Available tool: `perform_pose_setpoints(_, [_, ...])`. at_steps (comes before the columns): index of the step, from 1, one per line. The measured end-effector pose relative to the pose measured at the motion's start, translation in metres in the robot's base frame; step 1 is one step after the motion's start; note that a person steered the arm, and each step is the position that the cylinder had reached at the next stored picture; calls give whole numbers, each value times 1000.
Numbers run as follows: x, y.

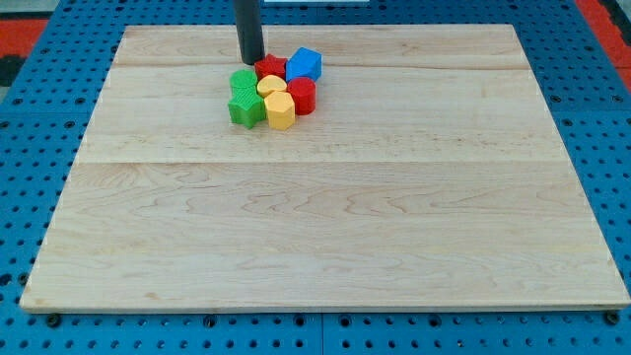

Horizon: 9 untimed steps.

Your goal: Separate blue triangle from group of blocks

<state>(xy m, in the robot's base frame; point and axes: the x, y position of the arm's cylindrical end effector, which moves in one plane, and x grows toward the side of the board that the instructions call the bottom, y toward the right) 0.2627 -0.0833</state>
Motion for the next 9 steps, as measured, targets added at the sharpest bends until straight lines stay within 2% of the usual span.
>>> perform_pose_setpoints(3, [2,14])
perform_pose_setpoints(4, [31,23])
perform_pose_setpoints(7, [64,73])
perform_pose_setpoints(8, [80,115])
perform_pose_setpoints(9, [80,184])
